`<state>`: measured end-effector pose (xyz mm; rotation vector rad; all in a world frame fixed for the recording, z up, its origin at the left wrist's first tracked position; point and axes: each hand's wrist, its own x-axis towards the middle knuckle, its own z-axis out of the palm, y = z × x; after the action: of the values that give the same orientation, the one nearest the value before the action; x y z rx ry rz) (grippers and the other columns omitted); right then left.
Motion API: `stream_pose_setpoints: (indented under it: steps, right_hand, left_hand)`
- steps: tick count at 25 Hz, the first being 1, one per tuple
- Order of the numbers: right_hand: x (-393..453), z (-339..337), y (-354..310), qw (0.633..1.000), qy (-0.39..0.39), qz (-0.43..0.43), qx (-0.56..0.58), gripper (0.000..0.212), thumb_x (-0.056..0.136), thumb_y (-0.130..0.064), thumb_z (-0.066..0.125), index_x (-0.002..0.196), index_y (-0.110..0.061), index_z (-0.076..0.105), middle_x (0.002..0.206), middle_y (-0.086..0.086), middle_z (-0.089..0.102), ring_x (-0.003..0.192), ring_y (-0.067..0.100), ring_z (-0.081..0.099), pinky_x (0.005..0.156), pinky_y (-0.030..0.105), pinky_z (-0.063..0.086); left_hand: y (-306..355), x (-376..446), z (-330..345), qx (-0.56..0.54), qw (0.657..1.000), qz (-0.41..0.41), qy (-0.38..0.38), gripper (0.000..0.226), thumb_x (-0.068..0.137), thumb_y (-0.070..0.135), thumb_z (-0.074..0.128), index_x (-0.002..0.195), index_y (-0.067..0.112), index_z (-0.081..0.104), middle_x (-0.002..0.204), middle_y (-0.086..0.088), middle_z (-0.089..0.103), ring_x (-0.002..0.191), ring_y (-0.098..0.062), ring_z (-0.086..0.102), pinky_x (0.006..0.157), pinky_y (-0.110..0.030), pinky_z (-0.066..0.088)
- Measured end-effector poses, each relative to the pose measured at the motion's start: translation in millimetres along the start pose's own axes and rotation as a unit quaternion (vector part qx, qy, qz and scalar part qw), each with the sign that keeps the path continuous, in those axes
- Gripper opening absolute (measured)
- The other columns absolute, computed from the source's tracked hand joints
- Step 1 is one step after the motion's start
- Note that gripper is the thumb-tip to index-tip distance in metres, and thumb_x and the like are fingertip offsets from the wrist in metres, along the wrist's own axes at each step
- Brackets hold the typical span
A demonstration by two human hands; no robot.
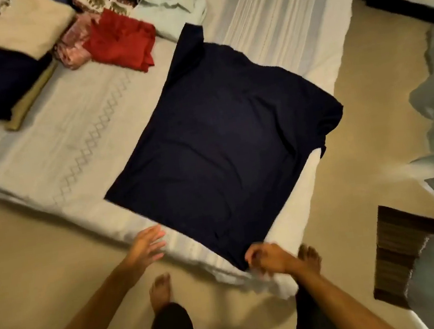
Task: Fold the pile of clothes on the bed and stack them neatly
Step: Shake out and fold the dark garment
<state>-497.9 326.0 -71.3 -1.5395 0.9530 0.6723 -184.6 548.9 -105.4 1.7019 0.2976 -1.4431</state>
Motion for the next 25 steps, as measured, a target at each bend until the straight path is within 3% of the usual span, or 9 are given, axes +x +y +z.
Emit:
stream_pose_setpoints:
  steps: [2,4,5,8,12,15,18,22,25]
  right_hand:
    - [-3,-74,6,0.999,0.028,-0.034,-0.012,0.040,0.087,0.015,0.045,0.101,-0.011,0.072,0.080,-0.009,0.075,0.067,0.009,0.070,0.061,0.021,0.053]
    - [-7,-166,17,0.998,0.044,-0.049,0.013,0.035,0.096,0.007,0.043,0.105,-0.014,0.071,0.091,0.004,0.077,0.074,0.019,0.070,0.063,0.027,0.050]
    - [-18,-215,24,0.997,0.061,-0.049,0.011,0.031,0.099,0.002,0.044,0.106,-0.013,0.070,0.094,0.007,0.077,0.076,0.020,0.070,0.064,0.028,0.050]
    - [-11,-358,23,0.989,0.132,-0.041,-0.048,0.020,0.101,-0.005,0.050,0.110,-0.006,0.068,0.100,0.015,0.075,0.084,0.025,0.068,0.066,0.030,0.048]
    - [9,-486,29,0.972,0.177,0.019,-0.153,0.027,0.099,-0.030,0.066,0.119,-0.011,0.066,0.117,0.017,0.072,0.103,0.034,0.068,0.092,0.051,0.057]
    - [59,-528,27,0.954,0.226,0.020,-0.197,0.063,0.091,-0.059,0.070,0.133,-0.015,0.056,0.131,0.017,0.062,0.113,0.039,0.063,0.099,0.058,0.054]
    - [109,-532,14,0.959,0.247,-0.029,-0.136,0.085,0.090,-0.061,0.070,0.149,-0.009,0.040,0.144,0.018,0.055,0.124,0.040,0.058,0.103,0.052,0.049]
    - [191,-542,4,0.969,0.218,-0.060,-0.096,0.088,0.075,-0.058,0.084,0.134,-0.003,0.048,0.131,0.018,0.061,0.112,0.037,0.064,0.095,0.048,0.055]
    - [212,-554,6,0.983,0.158,-0.043,-0.084,0.064,0.085,-0.049,0.079,0.127,-0.005,0.060,0.123,0.014,0.069,0.107,0.034,0.067,0.097,0.051,0.056]
  left_hand:
    - [-42,-20,51,0.019,1.000,-0.007,-0.010,0.048,0.088,0.058,0.072,0.131,0.045,0.057,0.136,0.003,0.065,0.120,-0.020,0.064,0.090,-0.039,0.052]
    - [-77,-30,120,0.063,0.997,0.000,0.046,0.072,0.060,0.081,0.081,0.123,0.054,0.060,0.129,0.007,0.065,0.118,-0.017,0.064,0.089,-0.037,0.051]
    - [-89,-38,161,0.076,0.994,0.023,0.070,0.076,0.058,0.083,0.081,0.124,0.051,0.060,0.128,0.005,0.064,0.115,-0.017,0.063,0.090,-0.036,0.050]
    - [-103,-45,255,-0.009,0.986,0.059,0.159,0.047,0.094,0.048,0.073,0.134,0.033,0.054,0.121,0.000,0.055,0.104,-0.019,0.060,0.081,-0.032,0.051]
    - [-112,-41,317,-0.121,0.944,0.059,0.303,0.013,0.100,0.039,0.068,0.112,0.037,0.066,0.119,-0.001,0.069,0.097,-0.022,0.069,0.083,-0.038,0.058]
    - [-128,-28,337,-0.185,0.914,0.074,0.355,0.011,0.103,0.029,0.065,0.110,0.024,0.071,0.114,-0.010,0.073,0.092,-0.026,0.073,0.080,-0.033,0.061]
    - [-141,-30,340,-0.239,0.879,0.092,0.403,0.016,0.101,0.018,0.067,0.115,0.012,0.071,0.112,-0.014,0.074,0.085,-0.023,0.074,0.072,-0.022,0.062]
    - [-157,-8,332,-0.333,0.838,0.076,0.425,0.036,0.095,0.014,0.073,0.129,0.006,0.061,0.109,-0.018,0.072,0.088,-0.027,0.069,0.071,-0.021,0.063]
    - [-168,7,331,-0.378,0.814,0.052,0.437,0.057,0.089,0.025,0.080,0.137,0.004,0.057,0.118,-0.019,0.071,0.086,-0.022,0.072,0.074,-0.022,0.063]
